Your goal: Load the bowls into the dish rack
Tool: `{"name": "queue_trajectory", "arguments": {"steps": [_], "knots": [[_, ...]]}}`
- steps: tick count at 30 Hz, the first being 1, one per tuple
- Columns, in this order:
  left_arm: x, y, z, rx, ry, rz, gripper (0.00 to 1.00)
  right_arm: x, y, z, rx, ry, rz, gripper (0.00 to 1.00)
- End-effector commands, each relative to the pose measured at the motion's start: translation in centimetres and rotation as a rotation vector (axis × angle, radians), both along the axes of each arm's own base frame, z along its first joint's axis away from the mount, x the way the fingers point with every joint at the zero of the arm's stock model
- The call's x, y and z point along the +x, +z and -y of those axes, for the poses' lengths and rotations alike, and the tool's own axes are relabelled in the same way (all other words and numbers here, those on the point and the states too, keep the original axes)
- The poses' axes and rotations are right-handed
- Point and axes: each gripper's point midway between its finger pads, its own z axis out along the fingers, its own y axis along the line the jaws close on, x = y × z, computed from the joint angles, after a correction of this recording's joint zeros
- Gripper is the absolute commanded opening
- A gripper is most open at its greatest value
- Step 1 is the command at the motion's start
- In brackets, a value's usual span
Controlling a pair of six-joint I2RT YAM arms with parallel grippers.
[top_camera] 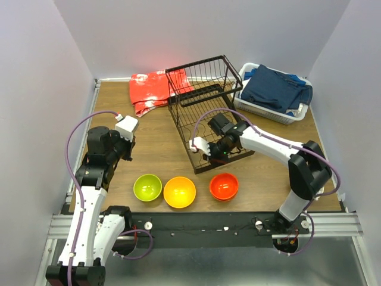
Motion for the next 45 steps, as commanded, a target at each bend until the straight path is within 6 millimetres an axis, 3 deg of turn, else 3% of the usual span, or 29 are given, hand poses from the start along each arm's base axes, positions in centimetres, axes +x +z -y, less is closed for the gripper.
{"name": "queue_trajectory", "arguments": {"steps": [1, 11, 16, 24, 27, 34, 45], "knots": [[0.0, 0.0, -0.7, 0.029, 0.017, 0.018, 0.00, 2.5, 2.5, -4.8, 0.124, -0.156, -0.009, 0.01], [-0.9, -0.5, -1.0, 0.045, 0.022, 0.005, 0.02, 4.3, 2.2, -6.4, 0.171, -0.417, -0.064, 0.01], [-1.1, -0.7, -1.0, 0.052, 0.015, -0.001, 0.14, 5.7, 1.7, -5.7, 0.146, -0.549, -0.027, 0.01], [-1.2, -1.1, -1.0, 0.058, 0.015, 0.004, 0.22, 4.3, 0.7, -4.1, 0.136, -0.699, -0.073, 0.01], [-1.1, -1.2, -1.0, 0.058, 0.015, 0.004, 0.23, 4.4, 0.1, -3.6, 0.115, -0.714, -0.064, 0.01], [-1.0, -1.2, -1.1, 0.052, 0.021, 0.003, 0.25, 5.9, 0.3, -5.0, 0.137, -0.656, -0.033, 0.01], [-1.1, -1.3, -1.2, 0.066, 0.020, -0.004, 0.30, 5.3, 0.6, -6.3, 0.148, -0.519, -0.005, 0.01]]}}
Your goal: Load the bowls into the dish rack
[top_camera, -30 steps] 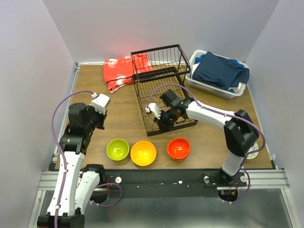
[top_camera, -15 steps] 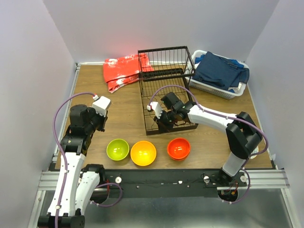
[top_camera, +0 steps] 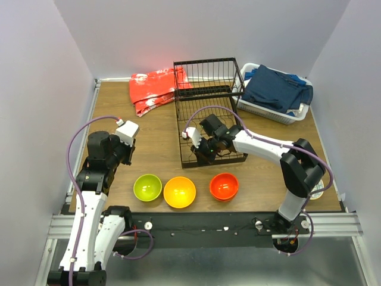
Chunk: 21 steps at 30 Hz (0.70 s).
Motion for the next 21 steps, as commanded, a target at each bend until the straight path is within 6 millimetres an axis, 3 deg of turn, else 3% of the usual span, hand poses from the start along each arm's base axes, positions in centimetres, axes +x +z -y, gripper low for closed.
{"name": "queue_trajectory", "arguments": {"steps": [1, 3, 5, 6, 8, 9, 10, 13, 14, 19, 20, 21], "knots": [[-0.1, 0.0, -0.5, 0.019, 0.016, -0.004, 0.31, 3.3, 1.1, -0.4, 0.002, -0.106, 0.094, 0.01], [-0.4, 0.3, -0.5, 0.019, 0.013, -0.005, 0.35, 2.7, 1.2, -0.5, -0.007, -0.070, 0.092, 0.03], [-1.0, 0.7, -0.3, 0.025, -0.005, -0.004, 0.38, 2.3, 1.6, -0.5, -0.009, -0.048, 0.096, 0.13], [-1.5, 1.3, -0.2, 0.027, -0.018, 0.016, 0.40, 2.2, 1.8, -0.4, -0.015, -0.046, 0.099, 0.28], [-2.5, 2.9, 0.1, 0.049, -0.065, 0.047, 0.42, 2.2, 3.2, 0.1, -0.008, -0.040, 0.138, 0.41], [-3.1, 3.9, 0.3, 0.054, -0.088, 0.078, 0.47, 2.0, 3.7, 0.5, -0.017, -0.035, 0.146, 0.53], [-3.7, 4.7, 1.1, 0.049, -0.142, 0.097, 0.49, 1.9, 4.9, 0.9, -0.008, -0.035, 0.175, 0.57], [-5.2, 6.9, 2.2, 0.050, -0.234, 0.124, 0.61, 1.8, 6.5, 2.1, -0.017, -0.059, 0.220, 0.62], [-6.3, 7.4, 3.2, 0.024, -0.293, 0.109, 0.61, 1.7, 8.1, 2.5, 0.005, -0.080, 0.245, 0.63], [-9.3, 5.9, 5.4, 0.005, -0.510, -0.021, 0.62, 1.2, 12.1, 4.2, 0.066, -0.191, 0.317, 0.68], [-10.0, 5.0, 5.5, 0.012, -0.542, -0.053, 0.62, 1.5, 11.9, 5.3, 0.046, -0.253, 0.333, 0.70], [-10.1, 4.8, 5.8, 0.008, -0.565, -0.045, 0.63, 1.5, 13.5, 6.1, 0.074, -0.290, 0.377, 0.74]]}}
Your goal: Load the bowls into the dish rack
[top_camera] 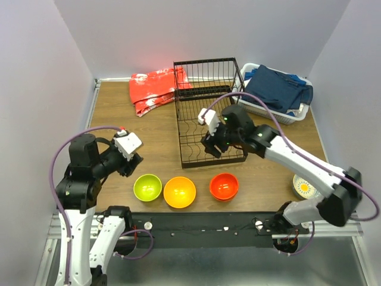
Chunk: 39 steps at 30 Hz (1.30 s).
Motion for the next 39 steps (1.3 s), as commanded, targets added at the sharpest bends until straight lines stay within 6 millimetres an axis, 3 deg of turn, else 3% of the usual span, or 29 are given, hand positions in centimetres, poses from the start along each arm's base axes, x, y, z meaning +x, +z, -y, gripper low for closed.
{"name": "queue_trajectory", "arguments": {"steps": [1, 4, 8, 12, 13, 14, 17, 20, 24, 27, 33, 39], "knots": [[-3.9, -4.3, 2.3, 0.014, -0.235, -0.182, 0.63, 0.8, 2.9, 3.8, 0.032, -0.217, 0.105, 0.77], [-5.1, -5.2, 3.4, 0.043, -0.375, -0.219, 0.64, 2.0, 4.1, 7.0, 0.061, -0.332, 0.124, 0.80], [-6.5, -6.8, 5.0, 0.127, -0.568, -0.278, 0.65, 6.6, 5.8, 13.8, 0.103, -0.598, 0.117, 0.81], [-7.9, -9.7, 7.6, 0.216, -0.711, -0.366, 0.65, 8.2, 7.1, 16.2, 0.111, -0.688, 0.190, 0.82], [-9.2, -10.3, 8.7, 0.245, -0.787, -0.362, 0.65, 8.4, 7.1, 16.3, 0.115, -0.687, 0.208, 0.82], [-8.7, -11.2, 9.2, 0.288, -0.780, -0.329, 0.65, 8.5, 7.4, 16.7, 0.109, -0.695, 0.233, 0.82], [-9.8, -12.4, 10.5, 0.355, -0.826, -0.298, 0.64, 8.6, 7.3, 17.8, 0.073, -0.715, 0.277, 0.82], [-8.6, -13.6, 11.0, 0.370, -0.763, -0.299, 0.63, 8.3, 7.4, 18.8, 0.051, -0.734, 0.308, 0.82], [-8.9, -15.8, 11.9, 0.385, -0.762, -0.305, 0.58, 7.7, 7.4, 19.6, 0.036, -0.736, 0.335, 0.82], [-9.3, -17.7, 11.6, 0.440, -0.778, -0.309, 0.52, 7.5, 7.7, 20.4, 0.035, -0.754, 0.344, 0.82], [-10.7, -19.4, 11.7, 0.489, -0.813, -0.326, 0.48, 7.4, 8.2, 21.2, 0.042, -0.777, 0.349, 0.82], [-10.0, -21.0, 11.9, 0.578, -0.785, -0.259, 0.42, 6.9, 7.7, 21.8, 0.050, -0.791, 0.340, 0.82]]}}
